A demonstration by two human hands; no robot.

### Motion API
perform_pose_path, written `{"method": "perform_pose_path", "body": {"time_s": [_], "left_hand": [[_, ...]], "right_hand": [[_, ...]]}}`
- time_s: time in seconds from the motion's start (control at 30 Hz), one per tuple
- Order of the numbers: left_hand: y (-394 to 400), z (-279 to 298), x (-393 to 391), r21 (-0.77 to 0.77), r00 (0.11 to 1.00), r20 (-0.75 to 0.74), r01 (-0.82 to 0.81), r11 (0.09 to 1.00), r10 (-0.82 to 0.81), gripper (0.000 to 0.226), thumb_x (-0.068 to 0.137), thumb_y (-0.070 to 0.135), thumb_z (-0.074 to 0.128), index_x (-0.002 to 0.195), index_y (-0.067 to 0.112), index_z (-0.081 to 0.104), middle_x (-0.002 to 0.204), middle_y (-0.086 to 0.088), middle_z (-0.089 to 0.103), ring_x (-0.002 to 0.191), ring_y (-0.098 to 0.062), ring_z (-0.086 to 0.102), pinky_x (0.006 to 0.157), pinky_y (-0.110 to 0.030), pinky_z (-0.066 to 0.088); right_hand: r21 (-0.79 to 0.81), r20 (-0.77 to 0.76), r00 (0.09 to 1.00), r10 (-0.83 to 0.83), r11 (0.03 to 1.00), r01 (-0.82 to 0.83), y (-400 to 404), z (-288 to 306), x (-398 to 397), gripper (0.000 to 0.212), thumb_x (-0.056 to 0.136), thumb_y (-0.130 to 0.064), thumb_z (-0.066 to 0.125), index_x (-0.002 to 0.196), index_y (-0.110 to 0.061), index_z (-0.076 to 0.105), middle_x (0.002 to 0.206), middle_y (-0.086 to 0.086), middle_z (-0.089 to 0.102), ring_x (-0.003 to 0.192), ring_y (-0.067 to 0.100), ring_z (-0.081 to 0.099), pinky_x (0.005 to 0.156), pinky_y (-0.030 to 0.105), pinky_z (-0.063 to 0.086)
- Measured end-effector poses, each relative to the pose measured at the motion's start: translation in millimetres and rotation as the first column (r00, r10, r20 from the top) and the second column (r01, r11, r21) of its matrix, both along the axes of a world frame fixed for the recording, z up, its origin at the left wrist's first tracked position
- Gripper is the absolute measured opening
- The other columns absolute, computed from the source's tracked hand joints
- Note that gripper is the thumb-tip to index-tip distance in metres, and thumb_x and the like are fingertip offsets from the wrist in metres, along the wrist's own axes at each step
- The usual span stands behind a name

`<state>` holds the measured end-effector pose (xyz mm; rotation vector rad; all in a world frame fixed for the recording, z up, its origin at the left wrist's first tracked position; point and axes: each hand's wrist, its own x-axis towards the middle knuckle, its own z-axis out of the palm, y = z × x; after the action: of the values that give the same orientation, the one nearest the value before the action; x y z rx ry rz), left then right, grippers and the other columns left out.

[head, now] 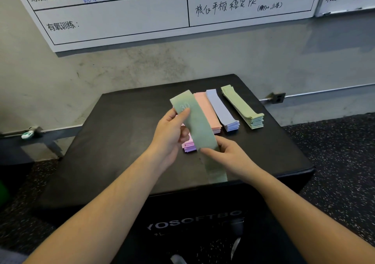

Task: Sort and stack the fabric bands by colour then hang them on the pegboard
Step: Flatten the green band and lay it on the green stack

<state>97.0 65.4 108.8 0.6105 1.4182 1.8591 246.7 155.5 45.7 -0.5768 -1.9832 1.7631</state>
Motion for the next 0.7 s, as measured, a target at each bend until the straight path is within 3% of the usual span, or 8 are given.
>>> {"method": "perform_pose_path", "body": {"time_s": [0.13, 0.23, 0.33, 0.57, 0.7], "left_hand": [[16.1, -0.3, -13.3, 0.005, 0.991, 0.109, -0.080, 0.997, 0.079, 0.007, 0.102, 0.019, 0.059, 0.106, 0.017, 0.064, 0.097, -0.009, 0.060, 0.049, -0.009, 0.035, 0.045, -0.019, 0.030], [30.7, -5.7, -25.5, -0.054, 0.984, 0.142, -0.103, 0.993, 0.109, 0.008, 0.102, 0.023, 0.059, 0.108, 0.022, 0.063, 0.101, -0.009, 0.066, 0.054, -0.008, 0.045, 0.047, -0.020, 0.038], [52.0, -10.7, -36.0, -0.130, 0.984, 0.123, -0.111, 0.985, 0.128, 0.011, 0.102, 0.026, 0.059, 0.111, 0.024, 0.065, 0.113, -0.011, 0.071, 0.060, -0.009, 0.050, 0.050, -0.021, 0.042], [124.7, -19.5, -46.6, -0.276, 0.989, -0.093, -0.138, 0.951, 0.116, 0.016, 0.100, 0.016, 0.059, 0.115, 0.017, 0.065, 0.089, -0.002, 0.059, 0.058, -0.009, 0.040, 0.044, -0.020, 0.031], [176.4, -22.8, -53.6, -0.333, 0.982, -0.167, -0.135, 0.933, 0.083, 0.014, 0.095, 0.013, 0.064, 0.109, 0.016, 0.065, 0.080, 0.001, 0.056, 0.060, -0.010, 0.040, 0.051, -0.023, 0.033]], "right_hand": [[0.042, 0.101, 0.992, -0.069, 0.997, 0.065, 22.1, -10.7, 11.4, 0.010, 0.096, -0.022, 0.067, 0.105, -0.024, 0.070, 0.091, -0.004, 0.074, 0.080, 0.008, 0.065, 0.075, 0.027, 0.051], [0.063, 0.142, 0.988, -0.065, 0.996, 0.056, 40.7, -20.1, 25.9, 0.024, 0.093, -0.011, 0.061, 0.110, -0.026, 0.068, 0.101, -0.003, 0.075, 0.089, 0.010, 0.067, 0.082, 0.028, 0.053], [0.135, 0.162, 0.984, -0.071, 0.990, 0.049, 58.7, -28.7, 41.1, 0.023, 0.095, -0.009, 0.063, 0.110, -0.025, 0.069, 0.103, -0.006, 0.074, 0.093, 0.006, 0.066, 0.086, 0.026, 0.051], [0.270, 0.149, 0.935, -0.321, 0.923, 0.274, 99.2, -47.0, 63.4, 0.016, 0.099, -0.020, 0.063, 0.100, -0.035, 0.066, 0.090, -0.019, 0.071, 0.078, -0.010, 0.062, 0.072, 0.011, 0.046], [0.264, 0.198, 0.909, -0.366, 0.913, 0.310, 127.7, -51.7, 72.2, 0.005, 0.093, -0.023, 0.070, 0.097, -0.027, 0.069, 0.088, -0.005, 0.075, 0.083, 0.014, 0.070, 0.080, 0.031, 0.054]]}}
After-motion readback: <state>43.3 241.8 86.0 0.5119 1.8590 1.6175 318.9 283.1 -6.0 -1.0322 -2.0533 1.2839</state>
